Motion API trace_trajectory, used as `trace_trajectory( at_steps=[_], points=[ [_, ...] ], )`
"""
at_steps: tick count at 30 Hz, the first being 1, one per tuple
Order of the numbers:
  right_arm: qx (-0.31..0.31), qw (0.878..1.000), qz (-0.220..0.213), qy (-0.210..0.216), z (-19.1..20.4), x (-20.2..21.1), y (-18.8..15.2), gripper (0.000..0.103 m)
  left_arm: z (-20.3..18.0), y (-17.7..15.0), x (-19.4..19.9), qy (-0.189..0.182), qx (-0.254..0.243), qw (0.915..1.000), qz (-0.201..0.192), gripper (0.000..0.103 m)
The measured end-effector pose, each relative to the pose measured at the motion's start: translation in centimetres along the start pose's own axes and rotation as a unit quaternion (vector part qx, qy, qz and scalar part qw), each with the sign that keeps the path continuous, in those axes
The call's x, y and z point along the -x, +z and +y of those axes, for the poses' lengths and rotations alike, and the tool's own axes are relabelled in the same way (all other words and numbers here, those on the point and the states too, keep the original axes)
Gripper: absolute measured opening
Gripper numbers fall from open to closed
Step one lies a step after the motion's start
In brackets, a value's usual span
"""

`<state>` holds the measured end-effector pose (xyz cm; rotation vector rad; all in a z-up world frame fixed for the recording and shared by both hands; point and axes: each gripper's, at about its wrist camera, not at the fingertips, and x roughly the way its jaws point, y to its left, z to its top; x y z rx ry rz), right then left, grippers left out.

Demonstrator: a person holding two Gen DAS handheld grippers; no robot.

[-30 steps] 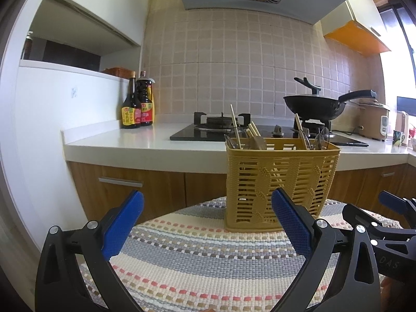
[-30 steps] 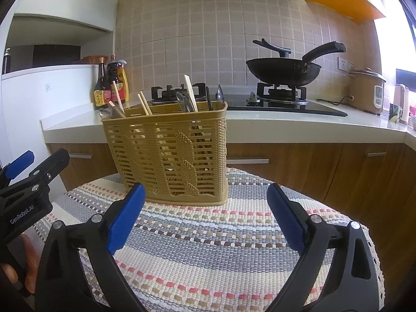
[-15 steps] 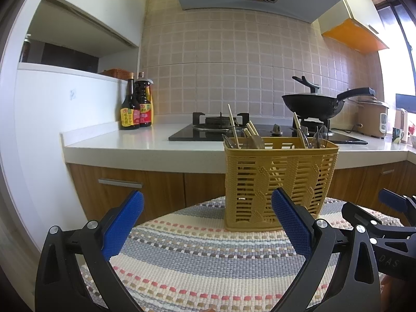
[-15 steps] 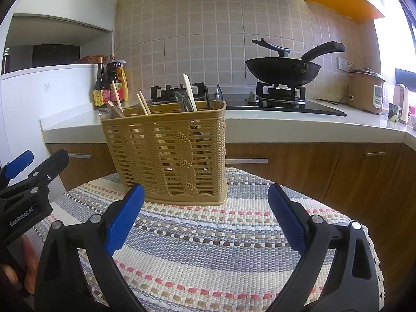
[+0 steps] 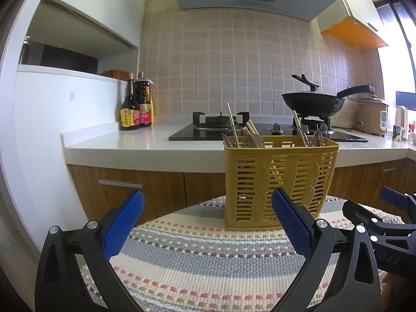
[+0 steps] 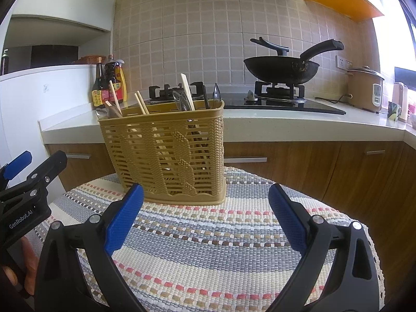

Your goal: Organize utensils

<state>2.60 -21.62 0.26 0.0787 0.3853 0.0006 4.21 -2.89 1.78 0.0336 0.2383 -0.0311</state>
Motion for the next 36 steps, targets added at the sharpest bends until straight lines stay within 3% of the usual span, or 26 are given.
trace_trajectory(
  at_steps=[14, 26, 34, 36],
  points=[
    [-0.001, 1.0, 0.004, -0.004, 0.0, -0.1, -0.1, 0.092, -1.1, -0.3, 0.0, 0.0, -0.029, 0.9996, 0.003, 0.095],
    [-0.001, 1.0, 0.006, -0.005, -0.1, -0.2, 0.0, 0.092, 0.0, -0.2, -0.5, -0.02, 0.006, 0.9995, 0.022, 0.095],
    [-0.001, 1.0, 0.006, -0.005, -0.1, -0.3, -0.1, 0.092, -0.2, -0.3, -0.7, -0.032, -0.002, 0.9989, 0.035, 0.096],
    [-0.002, 1.0, 0.007, -0.004, -0.1, -0.3, -0.1, 0.092, -0.3, -0.3, -0.7, -0.02, -0.008, 0.9992, 0.034, 0.096]
  ],
)
